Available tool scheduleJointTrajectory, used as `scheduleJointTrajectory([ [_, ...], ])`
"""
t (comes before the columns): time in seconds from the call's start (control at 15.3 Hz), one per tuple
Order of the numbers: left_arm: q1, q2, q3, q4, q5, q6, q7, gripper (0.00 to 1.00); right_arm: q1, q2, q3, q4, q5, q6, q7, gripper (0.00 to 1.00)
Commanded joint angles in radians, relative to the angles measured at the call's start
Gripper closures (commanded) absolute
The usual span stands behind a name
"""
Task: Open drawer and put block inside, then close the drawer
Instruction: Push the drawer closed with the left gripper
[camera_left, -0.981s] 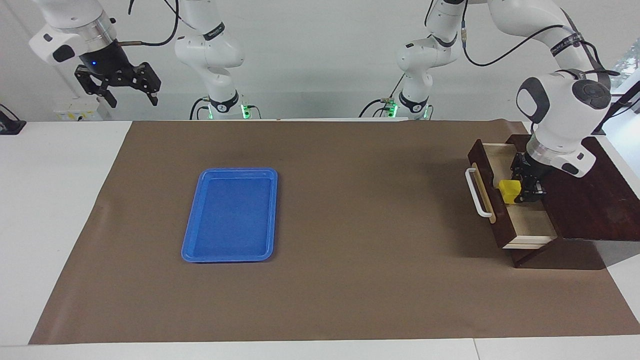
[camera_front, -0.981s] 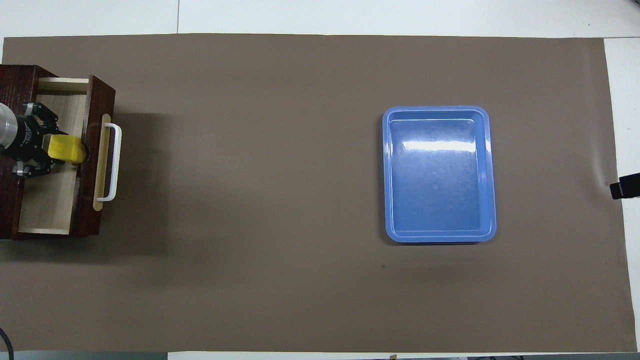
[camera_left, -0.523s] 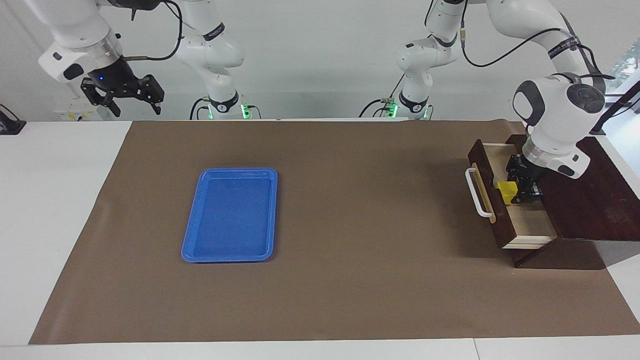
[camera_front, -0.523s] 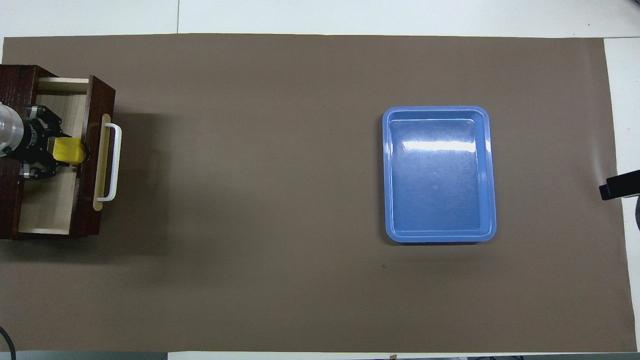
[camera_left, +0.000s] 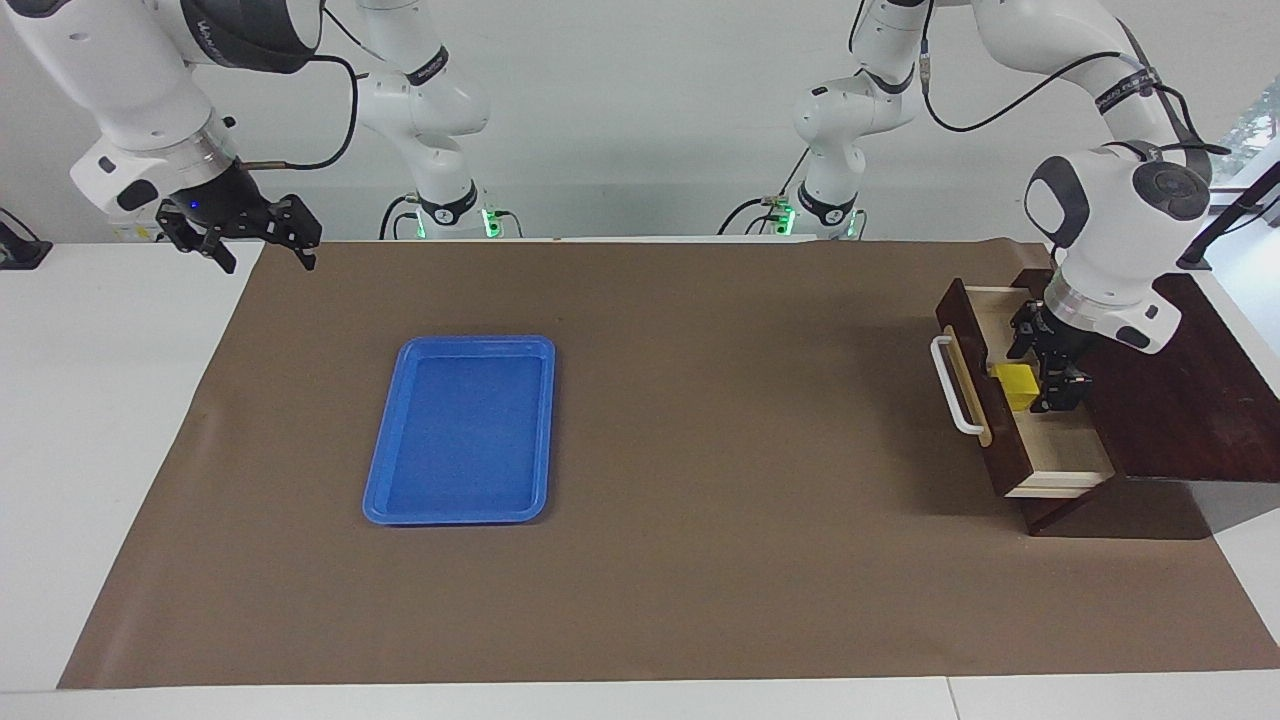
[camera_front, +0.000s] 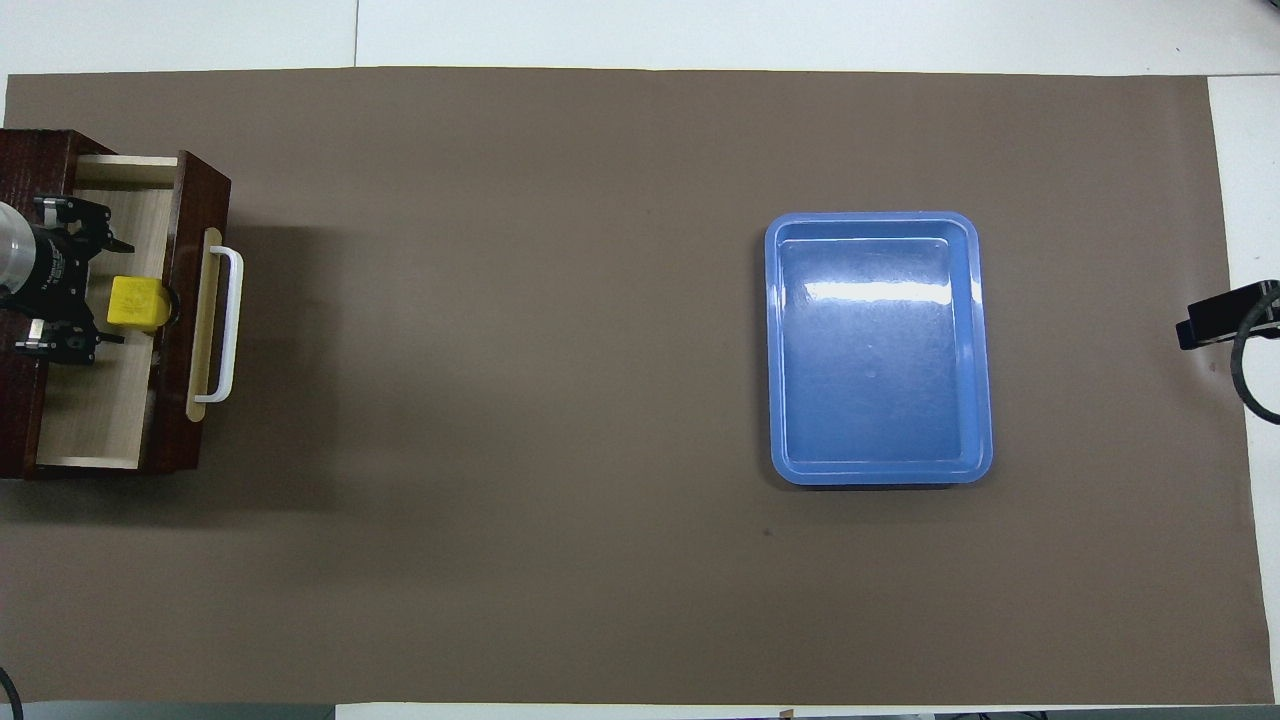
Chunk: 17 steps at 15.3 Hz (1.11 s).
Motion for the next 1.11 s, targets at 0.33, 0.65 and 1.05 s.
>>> scheduleJointTrajectory([
  [0.33, -0.169, -0.038, 0.001, 0.010, 0.003, -0.086, -0.095, 0.00, -0.005, -0.004, -0.002, -0.001, 0.009, 0.012, 0.015, 0.00],
  [0.65, -0.180, -0.044, 0.001, -0.082, 0.047, -0.019, -0.106, 0.00, -0.005, -0.004, -0.002, -0.001, 0.007, 0.009, 0.015, 0.00],
  [1.05, -0.165, -0.041, 0.001, -0.112, 0.133, 0.029, -0.096, 0.00, -0.002, -0.005, -0.002, -0.001, 0.010, 0.009, 0.018, 0.00],
])
